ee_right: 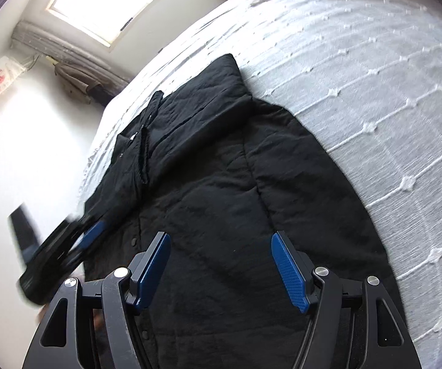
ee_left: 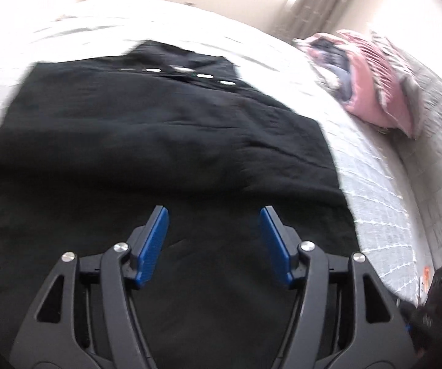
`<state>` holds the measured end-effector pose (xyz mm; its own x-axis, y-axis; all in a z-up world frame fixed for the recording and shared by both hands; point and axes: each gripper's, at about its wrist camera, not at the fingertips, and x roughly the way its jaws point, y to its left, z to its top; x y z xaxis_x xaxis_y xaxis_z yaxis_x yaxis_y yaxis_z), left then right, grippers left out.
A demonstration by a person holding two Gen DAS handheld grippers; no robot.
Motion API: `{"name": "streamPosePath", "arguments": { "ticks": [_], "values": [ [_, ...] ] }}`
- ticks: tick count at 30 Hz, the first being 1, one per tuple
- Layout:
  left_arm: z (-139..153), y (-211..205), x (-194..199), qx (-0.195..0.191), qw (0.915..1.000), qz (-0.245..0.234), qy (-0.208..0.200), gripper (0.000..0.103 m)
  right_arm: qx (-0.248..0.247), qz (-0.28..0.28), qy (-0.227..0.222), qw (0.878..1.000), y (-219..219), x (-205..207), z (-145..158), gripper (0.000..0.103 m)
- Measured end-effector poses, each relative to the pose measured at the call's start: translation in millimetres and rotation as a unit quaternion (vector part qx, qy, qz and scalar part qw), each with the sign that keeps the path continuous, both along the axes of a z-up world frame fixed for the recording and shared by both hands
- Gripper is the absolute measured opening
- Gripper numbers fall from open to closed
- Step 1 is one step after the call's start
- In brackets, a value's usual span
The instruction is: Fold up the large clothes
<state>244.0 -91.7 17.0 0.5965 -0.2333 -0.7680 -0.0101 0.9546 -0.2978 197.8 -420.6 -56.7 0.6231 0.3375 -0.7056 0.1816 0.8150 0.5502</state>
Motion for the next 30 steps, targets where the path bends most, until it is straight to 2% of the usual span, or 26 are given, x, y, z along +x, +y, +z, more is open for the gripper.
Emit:
{"name": "streamPosePath", "arguments": {
  "ticks": [4, 6, 10, 13, 17, 20, 23, 26, 30],
  "values": [
    [15.4, 64.1, -53.0, 0.009, 0.9985, 0.054, -0.003, 0.077, -0.031, 0.013, -0.009, 0.999, 10.2, -1.8, 5.9, 0.069],
    [16.6, 101.7, -80.4, 0.01, 0.9962, 0.087, -0.007, 0.077, -0.035, 0.017, -0.012, 0.999, 12.0, -2.9, 6.4, 0.069],
    [-5.6, 177.8, -128.6, -0.045, 0.9871, 0.152, 0.022, 0.077, -0.063, 0.021, -0.004, 0.998, 19.9, -4.4, 3.1, 0.07],
    [-28.6, 212.4, -159.4, -0.051, 0.9795, 0.189, 0.048, 0.077, -0.083, 0.029, 0.002, 0.996, 27.0, -7.3, 0.4, 0.07],
    [-53.8, 223.6, -189.5, -0.033, 0.9814, 0.169, 0.086, 0.077, -0.107, 0.059, -0.001, 0.993, 43.0, -20.5, 0.2, 0.07],
    [-59.8, 226.3, -208.6, -0.01, 0.9848, 0.154, 0.079, 0.077, -0.138, 0.078, -0.003, 0.987, 54.0, -43.3, -3.2, 0.072],
    [-68.1, 231.4, -218.9, -0.011, 0.9851, 0.151, 0.081, 0.077, -0.191, 0.082, 0.009, 0.978, 63.8, -71.3, -15.4, 0.075],
    [-81.0, 233.6, -227.6, -0.027, 0.9856, 0.144, 0.084, 0.077, -0.201, 0.098, 0.023, 0.974, 69.7, -95.0, -29.6, 0.075],
    [-86.8, 225.8, -228.5, 0.008, 0.988, 0.132, 0.079, 0.071, -0.208, 0.11, 0.051, 0.971, 70.5, -117.2, -51.5, 0.075]
  ]
}}
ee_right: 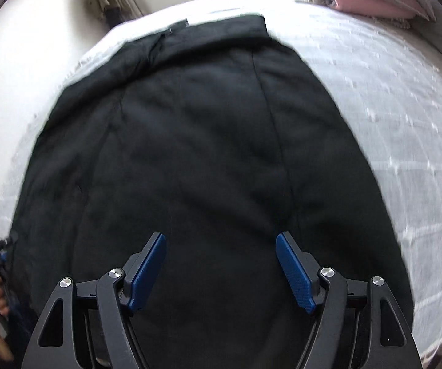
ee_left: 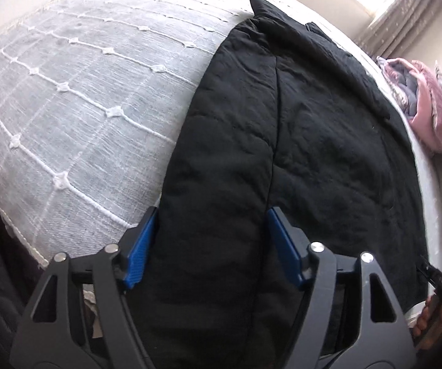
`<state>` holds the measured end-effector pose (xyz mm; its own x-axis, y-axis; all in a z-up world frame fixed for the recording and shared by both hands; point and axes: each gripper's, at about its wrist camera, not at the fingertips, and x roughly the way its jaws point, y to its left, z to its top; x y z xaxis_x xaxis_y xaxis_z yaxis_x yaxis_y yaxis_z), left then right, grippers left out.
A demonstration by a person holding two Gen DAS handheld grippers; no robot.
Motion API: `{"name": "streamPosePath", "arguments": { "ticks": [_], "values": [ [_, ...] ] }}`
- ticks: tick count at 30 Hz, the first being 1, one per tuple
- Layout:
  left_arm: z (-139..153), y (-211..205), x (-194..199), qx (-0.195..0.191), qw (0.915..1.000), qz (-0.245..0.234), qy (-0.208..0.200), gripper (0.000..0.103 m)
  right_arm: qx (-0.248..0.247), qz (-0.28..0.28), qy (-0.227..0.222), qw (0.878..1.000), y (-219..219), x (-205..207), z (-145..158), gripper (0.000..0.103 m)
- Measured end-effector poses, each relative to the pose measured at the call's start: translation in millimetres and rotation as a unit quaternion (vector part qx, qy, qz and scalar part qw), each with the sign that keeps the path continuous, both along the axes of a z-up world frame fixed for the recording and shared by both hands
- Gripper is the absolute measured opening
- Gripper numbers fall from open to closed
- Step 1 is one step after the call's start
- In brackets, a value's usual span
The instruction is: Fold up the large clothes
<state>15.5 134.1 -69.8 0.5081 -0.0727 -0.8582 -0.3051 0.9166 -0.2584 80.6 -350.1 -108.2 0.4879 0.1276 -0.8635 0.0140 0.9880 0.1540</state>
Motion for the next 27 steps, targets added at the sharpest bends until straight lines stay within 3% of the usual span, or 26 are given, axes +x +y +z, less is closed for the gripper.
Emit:
{"name": "streamPosePath", "arguments": {
  "ticks": [4, 8, 11, 16, 20, 24, 27],
  "values": [
    [0.8, 1.5, -6.0, -0.01, 0.9999, -0.008, -0.005, 0.067, -0.054, 0.044, 0.004, 0.998, 8.7, -15.4, -10.9, 0.075],
    [5.4, 16.6, -23.0, -0.047, 0.9987, 0.009, -0.017, 0.065, -0.021, 0.016, -0.025, 0.999, -15.4, -44.0, 0.6, 0.075],
    [4.7, 25.9, -33.6, -0.068, 0.9974, 0.008, -0.021, 0.065, -0.025, -0.01, -0.047, 0.999, -35.3, -66.0, 8.0, 0.076],
    [0.0, 39.1, -45.4, -0.106, 0.994, 0.023, -0.018, 0.063, 0.03, -0.09, -0.071, 0.993, -92.9, -93.5, 15.1, 0.076],
    [9.1, 28.7, -56.5, -0.089, 0.9954, 0.007, -0.035, 0.063, 0.086, -0.163, -0.079, 0.98, -131.5, -112.2, 18.8, 0.077],
    [11.0, 22.3, -63.3, -0.088, 0.9955, -0.005, -0.035, 0.063, 0.155, -0.187, -0.079, 0.967, -145.3, -128.0, 15.6, 0.077],
    [9.5, 25.8, -67.5, -0.092, 0.9952, -0.001, -0.033, 0.063, 0.163, -0.177, -0.06, 0.969, -139.2, -129.2, 7.0, 0.077]
  ]
}}
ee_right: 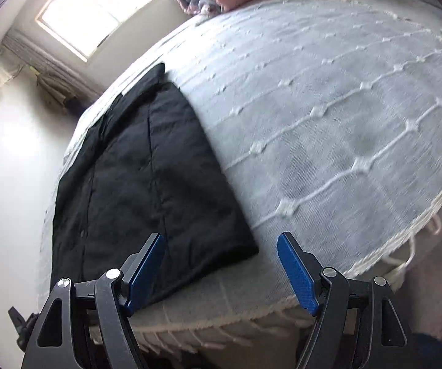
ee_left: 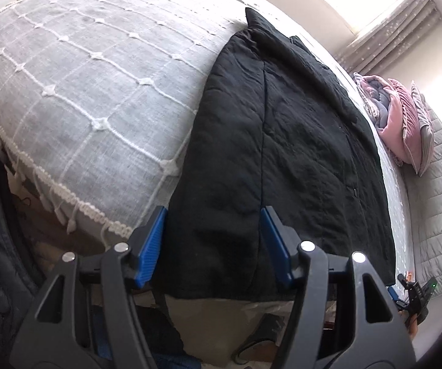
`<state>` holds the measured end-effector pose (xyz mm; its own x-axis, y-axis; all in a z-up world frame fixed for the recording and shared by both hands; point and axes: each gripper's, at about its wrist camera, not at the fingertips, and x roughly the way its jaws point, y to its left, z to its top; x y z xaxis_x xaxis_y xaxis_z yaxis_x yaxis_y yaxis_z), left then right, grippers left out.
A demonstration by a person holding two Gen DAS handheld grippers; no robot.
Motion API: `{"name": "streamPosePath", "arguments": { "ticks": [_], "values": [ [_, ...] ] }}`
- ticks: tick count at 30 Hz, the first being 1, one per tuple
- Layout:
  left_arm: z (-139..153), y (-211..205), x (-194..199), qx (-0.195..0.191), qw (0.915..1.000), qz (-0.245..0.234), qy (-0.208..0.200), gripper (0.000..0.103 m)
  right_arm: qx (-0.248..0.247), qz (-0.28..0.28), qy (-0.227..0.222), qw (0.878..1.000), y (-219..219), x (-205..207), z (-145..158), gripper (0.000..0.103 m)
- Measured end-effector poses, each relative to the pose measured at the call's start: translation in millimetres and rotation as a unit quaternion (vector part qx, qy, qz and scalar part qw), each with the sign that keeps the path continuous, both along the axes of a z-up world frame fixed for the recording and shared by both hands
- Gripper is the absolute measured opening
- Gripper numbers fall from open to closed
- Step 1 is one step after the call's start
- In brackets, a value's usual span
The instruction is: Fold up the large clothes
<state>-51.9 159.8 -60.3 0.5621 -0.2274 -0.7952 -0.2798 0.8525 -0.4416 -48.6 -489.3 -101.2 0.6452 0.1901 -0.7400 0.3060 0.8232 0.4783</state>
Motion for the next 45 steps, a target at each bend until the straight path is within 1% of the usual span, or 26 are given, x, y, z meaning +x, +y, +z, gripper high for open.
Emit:
{"name": "streamPosePath", "arguments": {
  "ticks": [2, 4, 6, 9, 10, 12, 15, 17, 20, 24, 27, 30, 32, 33, 34, 35, 37, 39, 41, 42, 43, 44, 45],
  "values": [
    [-1.9, 1.1, -1.8, -0.003, 1.0, 0.004, 0.008, 0.063, -0.012, -0.004, 0.008, 1.0, 4.7, 3.9, -2.2, 0.077],
    [-2.9, 1.5, -3.9, 0.002, 0.9999, 0.007, 0.012, 0.063, -0.003, -0.017, 0.006, 1.0, 0.8, 3.3, -4.2, 0.077],
    [-2.4, -1.8, -6.4, 0.01, 0.9998, 0.006, 0.013, 0.061, 0.02, -0.035, 0.0, 0.999, -6.3, 1.4, -5.9, 0.077],
    [-3.5, -5.3, -6.2, 0.019, 0.9996, 0.004, 0.021, 0.048, 0.027, -0.035, -0.001, 0.999, -9.0, 0.8, -6.5, 0.077],
    [-4.2, -5.5, -6.4, 0.022, 0.9995, 0.008, 0.023, 0.047, 0.025, -0.029, 0.0, 0.999, -6.8, 1.2, -6.8, 0.076],
    [-4.7, -6.9, -5.7, 0.023, 0.9994, 0.005, 0.027, 0.047, 0.025, -0.026, 0.006, 0.999, -6.3, 3.5, -9.2, 0.073],
    [-7.0, -8.0, -4.7, 0.021, 0.9993, 0.002, 0.032, 0.047, 0.051, -0.024, -0.005, 0.998, -6.5, 7.8, -13.6, 0.071],
    [-7.0, -8.6, -5.5, 0.017, 0.9993, -0.003, 0.033, 0.047, 0.071, -0.009, -0.005, 0.997, -2.6, 8.4, -16.8, 0.062],
    [-6.2, -12.1, -6.3, 0.025, 0.9992, -0.007, 0.031, 0.047, 0.067, -0.002, -0.005, 0.998, 3.8, 10.2, -18.6, 0.06],
    [-7.9, -16.1, -2.8, 0.029, 0.9988, -0.015, 0.036, 0.047, 0.078, -0.001, -0.002, 0.997, 8.9, 15.1, -22.1, 0.059],
    [-12.3, -19.2, 5.5, 0.034, 0.998, -0.015, 0.052, 0.052, 0.073, -0.005, 0.0, 0.997, 12.8, 19.5, -23.4, 0.059],
    [-12.4, -26.1, 10.5, 0.054, 0.9967, -0.018, 0.057, 0.052, 0.064, -0.013, -0.002, 0.998, 16.0, 21.2, -23.6, 0.059],
    [-10.8, -29.5, 10.7, 0.064, 0.9964, -0.024, 0.052, 0.05, 0.067, -0.014, -0.007, 0.998, 18.1, 23.4, -23.5, 0.059],
    [-10.0, -30.7, 10.6, 0.067, 0.9962, -0.027, 0.049, 0.046, 0.073, -0.011, -0.012, 0.997, 18.9, 23.6, -23.3, 0.059],
    [-9.2, -31.5, 10.4, 0.069, 0.9961, -0.029, 0.046, 0.042, 0.084, -0.006, -0.018, 0.996, 19.6, 24.5, -23.8, 0.048],
    [-8.8, -31.4, 10.1, 0.071, 0.9961, -0.029, 0.045, 0.042, 0.093, -0.003, -0.02, 0.995, 19.1, 25.4, -25.0, 0.037],
    [-10.4, -28.8, 11.3, 0.064, 0.9965, -0.025, 0.047, 0.042, 0.106, -0.008, -0.02, 0.994, 18.1, 25.8, -28.3, 0.037],
    [-13.0, -26.5, 15.9, 0.046, 0.9975, -0.023, 0.049, 0.048, 0.109, -0.011, -0.017, 0.994, 18.5, 27.9, -30.5, 0.039],
    [-13.5, -25.4, 19.8, 0.041, 0.9975, -0.022, 0.052, 0.048, 0.119, -0.016, -0.019, 0.993, 18.4, 28.8, -32.8, 0.039],
    [-12.8, -26.4, 20.5, 0.045, 0.9975, -0.022, 0.051, 0.046, 0.123, -0.018, -0.02, 0.992, 18.3, 29.0, -33.6, 0.039],
    [-11.7, -28.8, 19.7, 0.049, 0.9974, -0.023, 0.047, 0.033, 0.127, -0.02, -0.022, 0.992, 17.9, 26.8, -33.6, 0.039],
    [-10.2, -31.5, 18.7, 0.054, 0.9974, -0.028, 0.038, 0.025, 0.131, -0.018, -0.024, 0.991, 18.7, 26.9, -33.6, 0.035],
    [-8.3, -33.9, 17.4, 0.058, 0.9973, -0.032, 0.031, 0.016, 0.131, -0.017, -0.028, 0.991, 20.9, 29.5, -33.1, 0.029]
  ]
}}
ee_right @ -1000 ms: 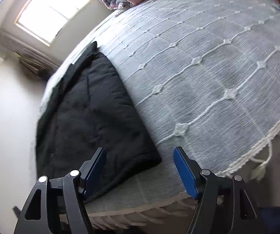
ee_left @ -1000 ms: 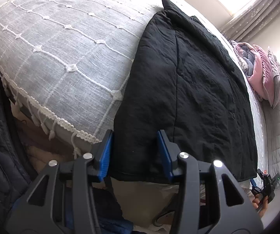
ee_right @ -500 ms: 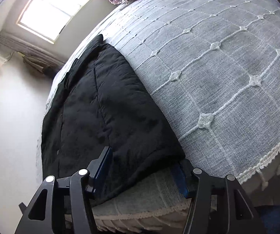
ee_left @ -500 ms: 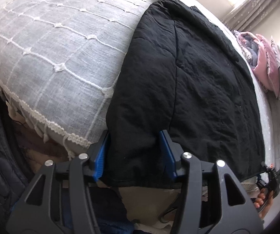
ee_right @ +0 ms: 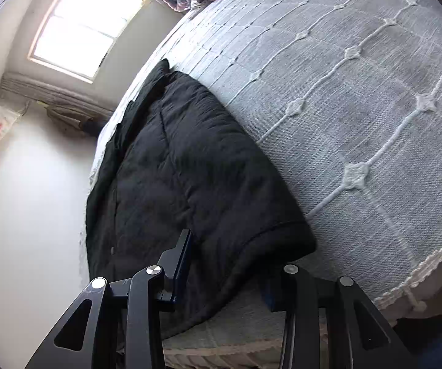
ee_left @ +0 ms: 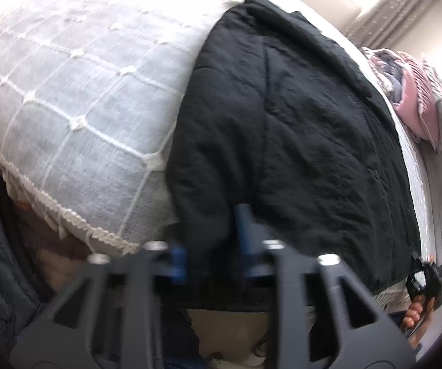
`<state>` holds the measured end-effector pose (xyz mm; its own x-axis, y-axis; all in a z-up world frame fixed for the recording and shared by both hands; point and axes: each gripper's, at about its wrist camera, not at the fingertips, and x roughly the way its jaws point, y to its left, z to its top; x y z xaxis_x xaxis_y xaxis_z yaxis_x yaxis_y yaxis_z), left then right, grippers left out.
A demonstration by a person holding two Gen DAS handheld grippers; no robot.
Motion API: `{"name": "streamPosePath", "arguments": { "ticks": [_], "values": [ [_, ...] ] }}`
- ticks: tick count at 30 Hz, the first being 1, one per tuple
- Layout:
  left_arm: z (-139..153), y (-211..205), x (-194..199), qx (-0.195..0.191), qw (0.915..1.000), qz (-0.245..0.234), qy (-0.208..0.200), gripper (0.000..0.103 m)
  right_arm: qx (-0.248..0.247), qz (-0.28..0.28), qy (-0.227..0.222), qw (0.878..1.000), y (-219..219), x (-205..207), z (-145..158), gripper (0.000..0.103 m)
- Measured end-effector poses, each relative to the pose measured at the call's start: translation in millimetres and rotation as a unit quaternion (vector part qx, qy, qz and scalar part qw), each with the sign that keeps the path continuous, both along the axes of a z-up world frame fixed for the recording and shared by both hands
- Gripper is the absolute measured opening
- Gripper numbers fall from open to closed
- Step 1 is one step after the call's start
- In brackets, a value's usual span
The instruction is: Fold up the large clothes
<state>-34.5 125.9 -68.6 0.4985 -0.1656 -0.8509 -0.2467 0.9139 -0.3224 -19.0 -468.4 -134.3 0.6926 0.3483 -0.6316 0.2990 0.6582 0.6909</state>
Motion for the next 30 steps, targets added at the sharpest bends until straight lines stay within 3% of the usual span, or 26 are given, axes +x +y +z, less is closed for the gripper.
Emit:
{"name": "streamPosePath", "arguments": {
  "ticks": [1, 4, 8, 12, 18, 25, 30],
  "values": [
    [2.6, -2.8, -2.2, 0.009, 0.9999, -0.003, -0.008, 0.013, -0.004, 0.001, -0.005, 1.0, 1.4, 0.2, 1.8, 0.014],
    [9.4, -2.0, -7.5, 0.013, 0.9996, -0.003, -0.026, 0.011, -0.012, 0.002, -0.025, 1.0, 2.9, -1.2, 9.6, 0.009],
    [25.1, 12.3, -23.4, -0.016, 0.9983, 0.015, -0.054, 0.01, -0.016, 0.002, -0.071, 0.997, 0.7, -17.7, 32.1, 0.007],
    [46.1, 18.5, -51.7, -0.019, 0.9965, 0.017, -0.08, 0.007, -0.026, 0.013, -0.107, 0.994, 4.8, -38.0, 57.4, 0.007],
    [90.5, 30.8, -124.8, -0.042, 0.9913, 0.002, -0.125, 0.006, -0.023, 0.028, -0.165, 0.986, -1.8, -95.7, 98.1, 0.007],
    [158.0, 40.2, -209.9, -0.071, 0.9757, -0.014, -0.207, 0.006, -0.021, 0.037, -0.251, 0.967, -10.9, -176.6, 162.5, 0.007],
    [207.6, 33.0, -209.7, -0.078, 0.9587, -0.008, -0.273, 0.006, -0.038, 0.047, -0.323, 0.945, -0.6, -186.2, 220.5, 0.007]
  ]
}}
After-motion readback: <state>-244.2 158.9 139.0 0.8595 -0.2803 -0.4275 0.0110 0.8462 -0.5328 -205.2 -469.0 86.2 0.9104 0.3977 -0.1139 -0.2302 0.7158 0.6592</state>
